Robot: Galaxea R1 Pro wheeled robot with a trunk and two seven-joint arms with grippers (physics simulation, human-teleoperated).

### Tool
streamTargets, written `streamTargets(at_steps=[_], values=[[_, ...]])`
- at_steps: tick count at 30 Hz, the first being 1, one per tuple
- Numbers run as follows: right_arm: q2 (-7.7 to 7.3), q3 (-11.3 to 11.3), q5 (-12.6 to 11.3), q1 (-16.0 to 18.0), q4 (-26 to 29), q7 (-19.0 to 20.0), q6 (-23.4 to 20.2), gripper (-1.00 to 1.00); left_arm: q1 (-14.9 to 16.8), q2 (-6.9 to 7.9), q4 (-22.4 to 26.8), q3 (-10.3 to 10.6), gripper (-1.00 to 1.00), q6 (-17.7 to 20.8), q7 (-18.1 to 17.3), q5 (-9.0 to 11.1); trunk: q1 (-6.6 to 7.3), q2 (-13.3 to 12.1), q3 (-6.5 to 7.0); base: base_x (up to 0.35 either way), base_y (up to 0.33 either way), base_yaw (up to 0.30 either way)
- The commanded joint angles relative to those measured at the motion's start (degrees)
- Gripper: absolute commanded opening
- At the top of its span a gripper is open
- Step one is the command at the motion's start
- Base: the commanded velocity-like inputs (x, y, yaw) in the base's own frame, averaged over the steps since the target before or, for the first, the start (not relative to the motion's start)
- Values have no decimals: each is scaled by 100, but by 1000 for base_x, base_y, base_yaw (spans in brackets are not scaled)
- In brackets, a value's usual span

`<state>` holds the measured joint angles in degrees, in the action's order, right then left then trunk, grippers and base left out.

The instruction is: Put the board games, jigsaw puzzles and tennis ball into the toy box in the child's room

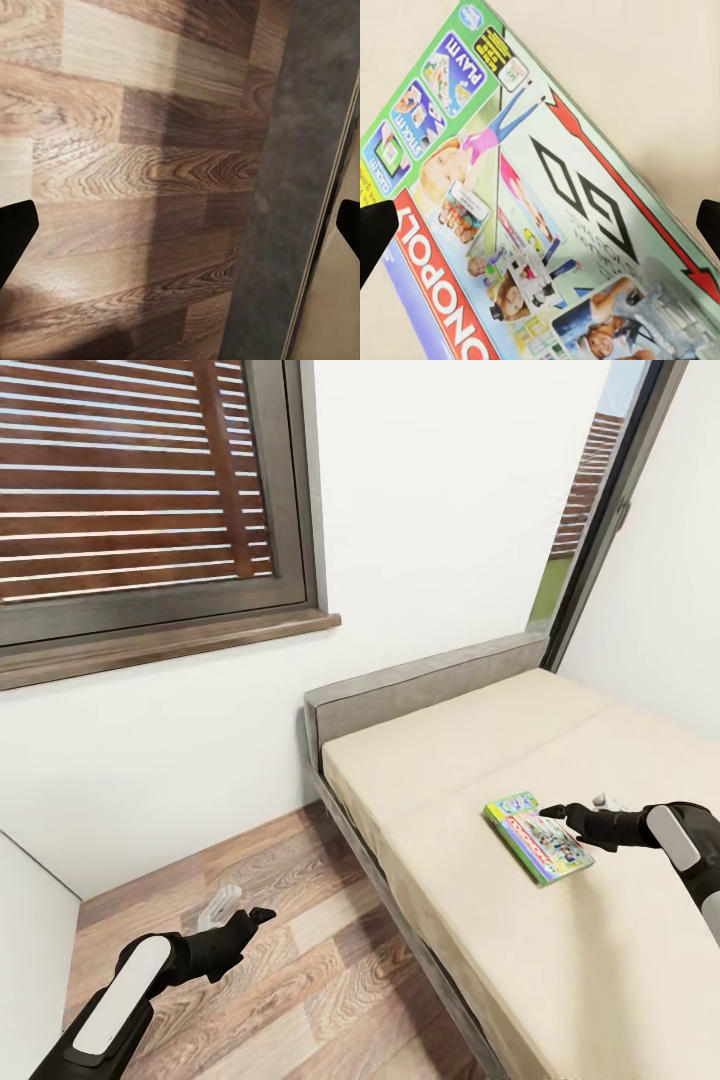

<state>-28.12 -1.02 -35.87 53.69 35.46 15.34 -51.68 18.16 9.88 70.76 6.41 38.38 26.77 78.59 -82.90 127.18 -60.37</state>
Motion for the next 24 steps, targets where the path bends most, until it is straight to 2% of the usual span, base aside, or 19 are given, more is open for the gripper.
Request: streamTargets(at_steps=[1,14,22,24], values=[[0,-11,41,3,1,41,-22,100,3,5,8,9,100,-6,57,60,1,2,-5,0,0,0],[-12,-5,48,-6,12,435,-42,100,3,5,8,9,100,-6,55,60,1,2,-5,0,0,0],[-17,-3,52,-8,13,526,-50,100,3,5,8,9,100,-6,56,60,1,2,-5,0,0,0],[-17,-3,53,-8,13,538,-51,100,3,5,8,9,100,-6,56,60,-43,82,-41,0,0,0]])
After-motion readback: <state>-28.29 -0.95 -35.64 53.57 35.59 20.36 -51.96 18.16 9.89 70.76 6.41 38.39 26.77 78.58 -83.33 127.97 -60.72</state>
